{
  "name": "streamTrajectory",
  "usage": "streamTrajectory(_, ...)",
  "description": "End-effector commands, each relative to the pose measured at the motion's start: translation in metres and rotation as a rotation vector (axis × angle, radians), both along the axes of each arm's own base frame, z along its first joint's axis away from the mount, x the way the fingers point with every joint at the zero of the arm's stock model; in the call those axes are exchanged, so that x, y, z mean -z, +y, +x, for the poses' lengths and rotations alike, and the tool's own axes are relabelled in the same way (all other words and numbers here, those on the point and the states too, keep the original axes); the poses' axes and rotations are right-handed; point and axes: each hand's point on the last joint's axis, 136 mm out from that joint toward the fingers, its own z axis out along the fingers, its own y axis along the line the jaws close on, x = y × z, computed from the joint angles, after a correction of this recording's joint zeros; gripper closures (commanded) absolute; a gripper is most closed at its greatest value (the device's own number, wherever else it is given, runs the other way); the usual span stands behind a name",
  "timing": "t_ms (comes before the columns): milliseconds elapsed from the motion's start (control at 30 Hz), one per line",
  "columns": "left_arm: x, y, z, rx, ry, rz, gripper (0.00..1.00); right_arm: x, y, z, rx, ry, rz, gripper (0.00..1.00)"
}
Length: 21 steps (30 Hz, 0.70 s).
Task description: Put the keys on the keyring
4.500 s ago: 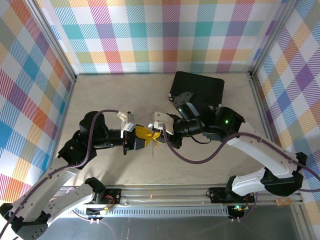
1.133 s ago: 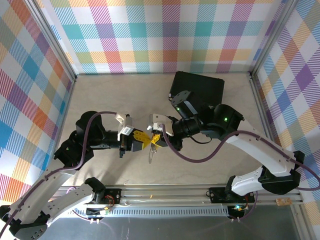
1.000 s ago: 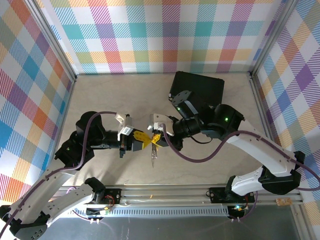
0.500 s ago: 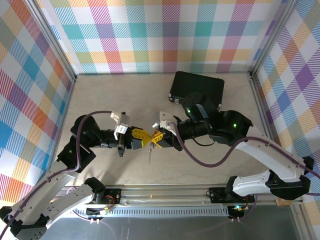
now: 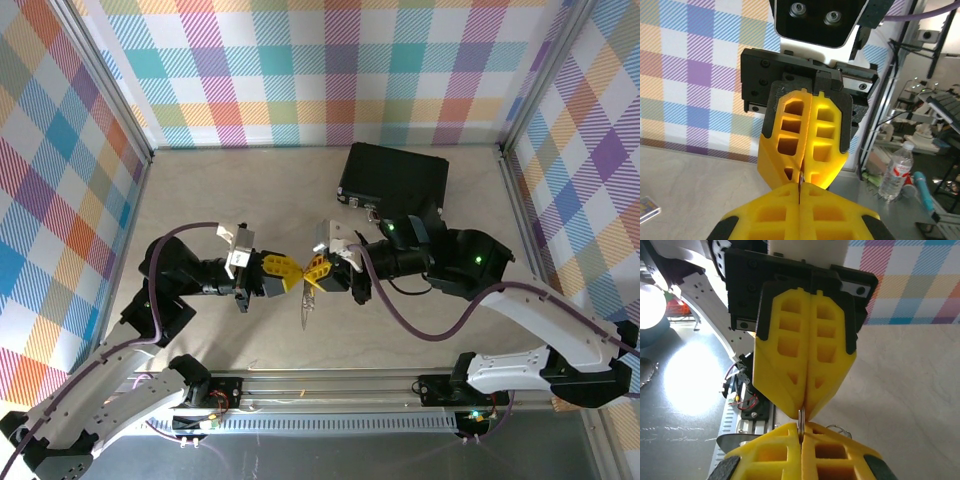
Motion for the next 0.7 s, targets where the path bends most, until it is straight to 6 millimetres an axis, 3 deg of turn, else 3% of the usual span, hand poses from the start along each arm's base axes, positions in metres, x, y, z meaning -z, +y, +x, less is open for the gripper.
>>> streamTrajectory(0,0.012,0.006,0.005,-0.082,-0.044,0.101,0.94,-0.005,-0.003,0.004,0.005,-0.039,-0.02,1.0)
streamTrajectory(100,0.028,0.007,0.011,-0.112,-0.038,0.207,0.85,0.005,-0.002,0.005,-0.014,-0.033,-0.099,1.0)
streamTrajectory(400,0.039,0.004,0.013,-0.093,-0.022,0.279,0.83,0.017,0.006,0.007,-0.045,-0.019,-0.179,1.0)
streamTrajectory(500,0.037,0.003,0.014,-0.087,-0.019,0.269,0.94,0.02,0.007,0.006,-0.056,-0.013,-0.189,1.0)
streamTrajectory(667,0.027,0.0,0.011,-0.066,-0.017,0.21,1.0,0.02,0.007,0.004,-0.056,-0.005,-0.186,1.0)
